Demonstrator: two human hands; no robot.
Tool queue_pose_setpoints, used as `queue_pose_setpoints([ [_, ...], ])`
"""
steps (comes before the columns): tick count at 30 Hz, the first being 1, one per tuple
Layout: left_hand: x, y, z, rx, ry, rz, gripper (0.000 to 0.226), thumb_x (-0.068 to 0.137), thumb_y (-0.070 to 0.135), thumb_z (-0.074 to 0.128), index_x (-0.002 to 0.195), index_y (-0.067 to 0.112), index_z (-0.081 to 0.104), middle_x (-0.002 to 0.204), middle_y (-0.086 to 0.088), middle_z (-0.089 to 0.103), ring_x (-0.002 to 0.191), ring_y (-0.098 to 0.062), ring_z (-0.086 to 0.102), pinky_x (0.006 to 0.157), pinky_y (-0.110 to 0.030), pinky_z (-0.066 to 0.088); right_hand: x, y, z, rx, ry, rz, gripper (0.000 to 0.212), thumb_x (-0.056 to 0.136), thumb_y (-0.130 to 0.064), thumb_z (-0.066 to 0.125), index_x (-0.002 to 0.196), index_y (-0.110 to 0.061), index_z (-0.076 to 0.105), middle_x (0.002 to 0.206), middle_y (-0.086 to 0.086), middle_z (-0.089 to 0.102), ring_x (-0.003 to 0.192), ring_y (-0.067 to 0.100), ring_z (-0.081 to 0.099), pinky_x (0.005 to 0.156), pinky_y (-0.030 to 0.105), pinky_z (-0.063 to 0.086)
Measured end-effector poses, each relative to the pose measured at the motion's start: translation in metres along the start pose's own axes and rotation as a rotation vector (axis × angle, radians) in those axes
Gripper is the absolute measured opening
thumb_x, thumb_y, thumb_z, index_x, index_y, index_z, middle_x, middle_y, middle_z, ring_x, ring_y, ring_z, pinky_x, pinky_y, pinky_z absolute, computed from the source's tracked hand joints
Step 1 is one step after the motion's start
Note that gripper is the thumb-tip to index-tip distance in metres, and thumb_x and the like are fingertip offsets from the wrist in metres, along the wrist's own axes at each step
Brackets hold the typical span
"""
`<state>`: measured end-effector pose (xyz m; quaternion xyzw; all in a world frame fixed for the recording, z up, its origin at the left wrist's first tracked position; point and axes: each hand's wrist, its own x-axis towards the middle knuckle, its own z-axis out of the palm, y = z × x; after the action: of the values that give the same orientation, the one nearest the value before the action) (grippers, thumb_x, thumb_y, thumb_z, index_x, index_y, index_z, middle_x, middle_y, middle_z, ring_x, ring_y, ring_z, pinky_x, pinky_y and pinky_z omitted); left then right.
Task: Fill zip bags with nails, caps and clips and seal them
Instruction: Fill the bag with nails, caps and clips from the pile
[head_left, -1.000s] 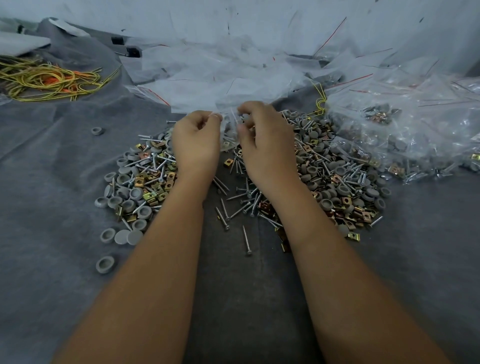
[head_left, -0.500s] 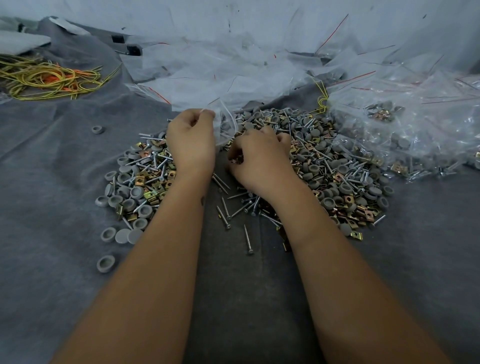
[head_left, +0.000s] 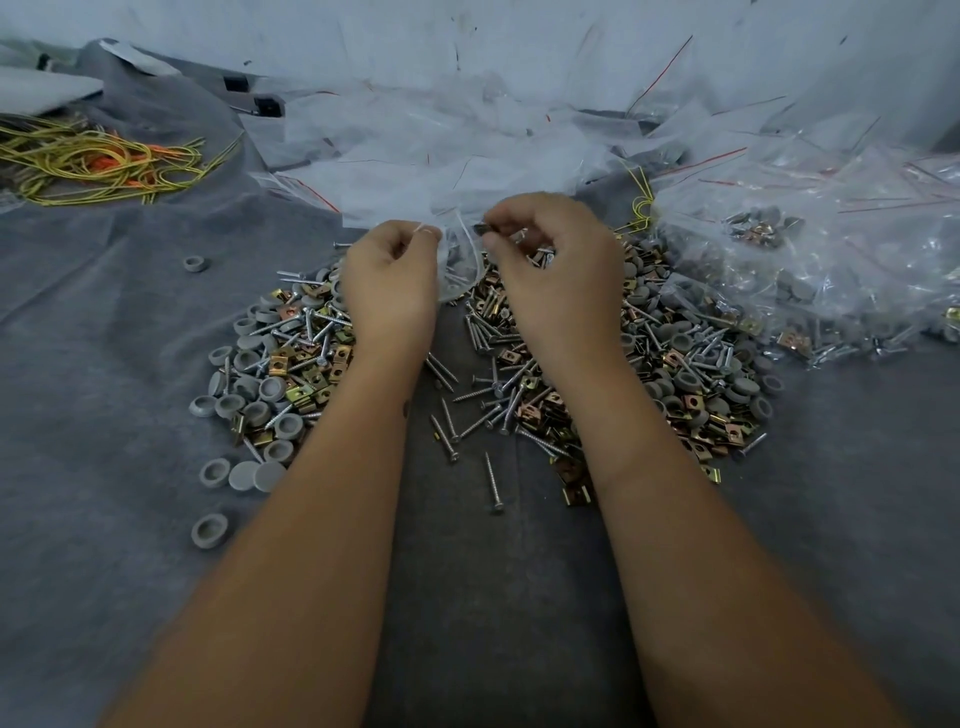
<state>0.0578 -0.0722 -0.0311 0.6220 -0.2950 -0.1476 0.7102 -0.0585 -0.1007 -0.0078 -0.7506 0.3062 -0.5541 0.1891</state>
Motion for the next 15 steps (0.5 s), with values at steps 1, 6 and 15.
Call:
queue_pose_setpoints([
  [1,-0.001,0.001,0.000,-0.008,-0.006,0.005,0.018,0.089,0.014,0.060,0.073,0.020,0.066,0.049,0.012,0.045,0.044,-0.003,0.034,0.049,-0.023,0.029,-0.001,0.000,0.001,-0.037,-0.068,-0.020,0.017,0.078,-0.006,0.073,0.094,-0.011,0.075,0.088,-0.003,0.068,0.080,0.009,0.058,0.079,0.024,0.050],
  [6,-0.002,0.003,-0.002,-0.050,-0.010,0.004,0.017,0.090,0.012,0.060,0.076,0.019,0.068,0.050,0.009,0.046,0.048,-0.006,0.038,0.051,-0.023,0.031,-0.005,0.004,0.001,-0.157,-0.234,-0.080,0.050,0.074,0.016,0.044,0.105,-0.011,0.073,0.109,0.012,0.059,0.104,0.028,0.055,0.089,0.042,0.047],
  [15,-0.014,0.019,-0.002,-0.207,-0.250,-0.040,0.043,0.081,0.046,0.047,0.102,0.018,0.073,0.102,-0.004,0.074,0.096,-0.017,0.068,0.077,-0.029,0.052,-0.002,0.014,0.001,-0.163,-0.229,0.060,0.003,0.086,-0.014,0.067,0.089,-0.014,0.068,0.124,0.006,0.052,0.118,0.018,0.047,0.095,0.025,0.036],
])
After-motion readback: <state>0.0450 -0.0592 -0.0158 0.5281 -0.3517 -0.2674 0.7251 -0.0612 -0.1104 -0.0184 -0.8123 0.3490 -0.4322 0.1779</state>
